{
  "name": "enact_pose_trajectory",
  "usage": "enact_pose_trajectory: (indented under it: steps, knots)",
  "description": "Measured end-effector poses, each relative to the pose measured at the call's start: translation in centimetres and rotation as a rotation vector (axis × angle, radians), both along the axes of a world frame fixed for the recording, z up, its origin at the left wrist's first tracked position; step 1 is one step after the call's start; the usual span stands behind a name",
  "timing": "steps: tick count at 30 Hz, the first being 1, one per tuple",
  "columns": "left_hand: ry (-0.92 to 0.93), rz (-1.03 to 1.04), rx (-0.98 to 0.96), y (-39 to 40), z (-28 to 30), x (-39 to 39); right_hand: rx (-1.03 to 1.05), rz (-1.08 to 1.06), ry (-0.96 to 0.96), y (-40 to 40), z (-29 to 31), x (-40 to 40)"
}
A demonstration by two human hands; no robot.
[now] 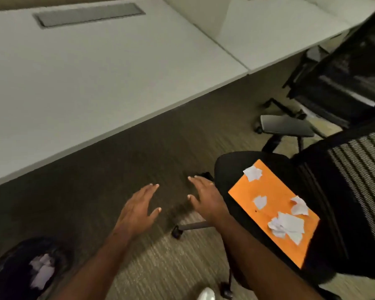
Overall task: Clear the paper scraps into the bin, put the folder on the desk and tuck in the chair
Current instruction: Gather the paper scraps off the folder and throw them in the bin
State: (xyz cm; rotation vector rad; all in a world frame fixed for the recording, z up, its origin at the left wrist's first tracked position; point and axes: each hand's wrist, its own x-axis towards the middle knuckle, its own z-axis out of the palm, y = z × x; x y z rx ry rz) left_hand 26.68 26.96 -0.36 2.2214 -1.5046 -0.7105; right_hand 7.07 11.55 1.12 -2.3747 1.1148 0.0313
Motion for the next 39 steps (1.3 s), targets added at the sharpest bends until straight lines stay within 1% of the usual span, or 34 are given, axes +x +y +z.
enact_pose_trajectory:
  steps: [4,8,10,12,14,16,19,21,25,28,32,35,37,39]
  knots:
    - [-0.006,-0.170,-0.002,-7.6,1.5,-8.2,-0.059,-0.181,-0.050,-6.6,3.0,-10.7]
    - [-0.029,-0.308,0.012,-14.6,2.0,-15.6,-0.074,-0.336,-0.023,-10.6,3.9,-21.7]
    - [-0.058,-0.384,0.009,-17.9,1.9,-19.1,-0.044,-0.393,0.041,-12.1,3.6,-27.1]
    - [-0.125,-0.467,-0.002,-21.0,1.7,-22.0,-0.017,-0.435,0.111,-13.3,2.7,-31.7]
    - [-0.205,-0.532,-0.003,-23.9,1.2,-24.2,0.022,-0.482,0.125,-14.2,1.5,-35.1]
    - [-0.245,-0.549,0.030,-26.4,0.8,-25.7,0.056,-0.482,0.147,-15.1,0.0,-37.0]
    - [-0.252,-0.525,0.126,-29.6,-0.9,-27.7,0.109,-0.408,0.218,-16.5,-2.5,-38.5]
    - [-0.272,-0.516,0.189,-31.0,-2.4,-28.4,0.171,-0.395,0.239,-16.9,-3.9,-38.7]
    - [-0.272,-0.495,0.305,-32.3,-5.3,-29.1,0.301,-0.444,0.232,-16.4,-5.7,-38.8]
    - [-0.276,-0.556,0.361,-31.4,-6.5,-29.4,0.345,-0.476,0.229,-14.3,-6.2,-38.2]
    - [-0.308,-0.649,0.361,-29.8,-6.7,-29.8,0.406,-0.545,0.228,-10.9,-6.1,-36.7]
    - [-0.372,-0.710,0.363,-28.5,-6.7,-30.0,0.414,-0.527,0.263,-8.5,-6.2,-34.8]
    - [-0.428,-0.742,0.327,-27.9,-6.8,-30.2,0.408,-0.521,0.300,-7.6,-6.2,-33.6]
    - [-0.441,-0.738,0.271,-27.5,-6.7,-30.5,0.376,-0.518,0.340,-7.0,-6.3,-32.6]
